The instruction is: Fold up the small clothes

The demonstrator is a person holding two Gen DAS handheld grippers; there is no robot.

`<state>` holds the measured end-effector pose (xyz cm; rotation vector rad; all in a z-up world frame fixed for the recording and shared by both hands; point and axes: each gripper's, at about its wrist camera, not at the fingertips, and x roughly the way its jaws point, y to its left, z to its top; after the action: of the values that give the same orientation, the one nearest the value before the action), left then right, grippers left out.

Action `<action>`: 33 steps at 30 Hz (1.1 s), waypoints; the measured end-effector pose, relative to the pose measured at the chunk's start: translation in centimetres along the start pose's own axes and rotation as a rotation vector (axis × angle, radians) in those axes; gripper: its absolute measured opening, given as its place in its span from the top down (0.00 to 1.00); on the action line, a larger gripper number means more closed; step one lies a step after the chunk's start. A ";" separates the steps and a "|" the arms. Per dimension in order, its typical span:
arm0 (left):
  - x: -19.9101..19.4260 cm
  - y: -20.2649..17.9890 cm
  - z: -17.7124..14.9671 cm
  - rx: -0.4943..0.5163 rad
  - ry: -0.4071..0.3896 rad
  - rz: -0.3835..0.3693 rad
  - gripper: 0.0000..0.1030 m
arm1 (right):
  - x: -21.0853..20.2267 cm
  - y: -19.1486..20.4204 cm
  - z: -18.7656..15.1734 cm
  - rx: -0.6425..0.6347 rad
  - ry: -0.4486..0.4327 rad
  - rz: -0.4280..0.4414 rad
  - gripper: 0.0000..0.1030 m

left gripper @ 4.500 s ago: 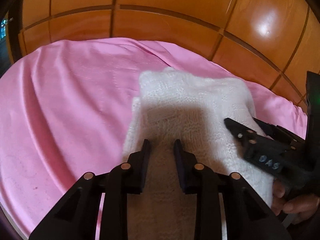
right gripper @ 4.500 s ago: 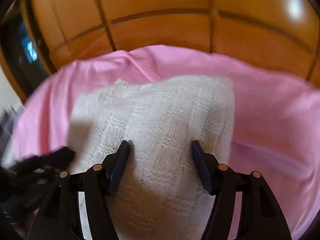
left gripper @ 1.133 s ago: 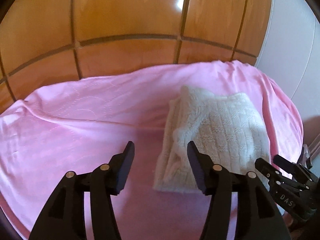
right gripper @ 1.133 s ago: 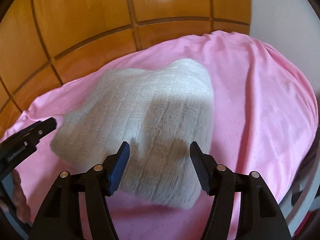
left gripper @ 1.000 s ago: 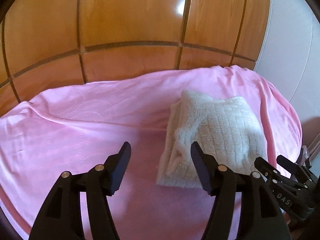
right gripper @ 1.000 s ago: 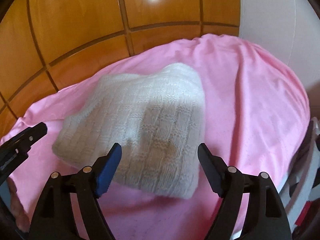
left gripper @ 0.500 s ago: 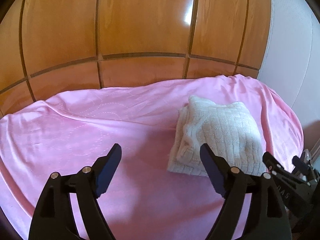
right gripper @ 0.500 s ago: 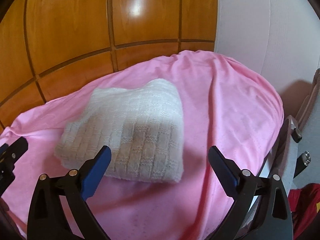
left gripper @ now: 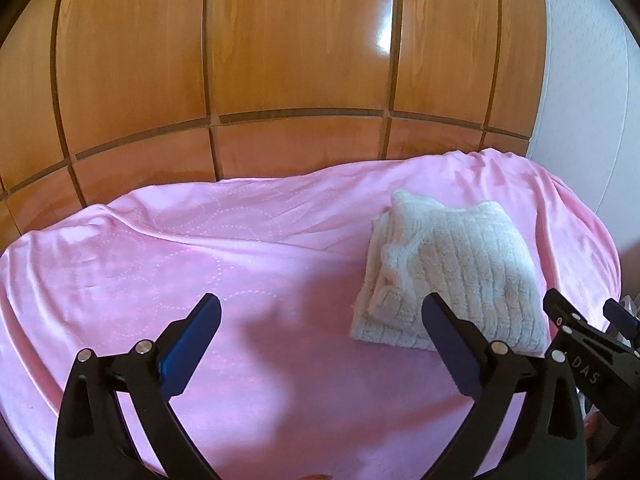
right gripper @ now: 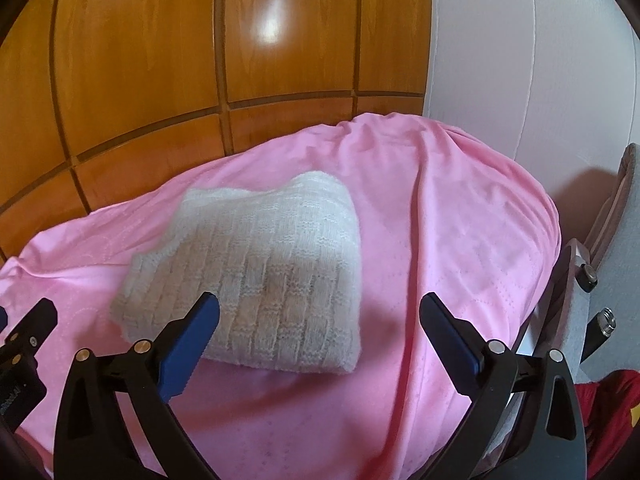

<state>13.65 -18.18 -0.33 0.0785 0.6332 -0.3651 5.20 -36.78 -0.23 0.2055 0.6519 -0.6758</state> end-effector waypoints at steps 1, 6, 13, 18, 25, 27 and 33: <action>0.0 -0.1 0.0 0.006 0.001 0.001 0.03 | 0.0 0.1 0.0 -0.003 -0.002 0.000 0.04; 0.0 -0.4 -0.1 0.021 0.003 0.001 0.03 | 0.2 0.1 -0.2 0.002 -0.001 -0.003 0.04; 0.1 -0.5 0.1 0.024 0.003 0.000 0.03 | 0.3 0.1 0.0 0.004 -0.003 -0.005 0.04; -0.1 -0.5 0.3 0.021 -0.002 -0.010 0.03 | 0.2 0.2 -0.2 0.001 -0.005 0.003 0.04; -0.2 -0.4 0.5 0.008 -0.013 -0.005 0.03 | 0.2 -0.1 0.0 0.018 -0.015 0.006 0.04; -0.3 -0.3 0.5 0.003 -0.014 -0.007 0.03 | 0.2 -0.2 0.1 0.023 -0.016 0.006 0.04; -1.0 -0.2 0.7 -0.011 -0.039 -0.011 0.03 | -0.8 -0.6 0.4 0.040 -0.055 0.008 0.04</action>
<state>13.21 -18.21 0.85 0.0570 0.5975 -0.3730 4.56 -36.97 0.62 0.2252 0.5850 -0.6853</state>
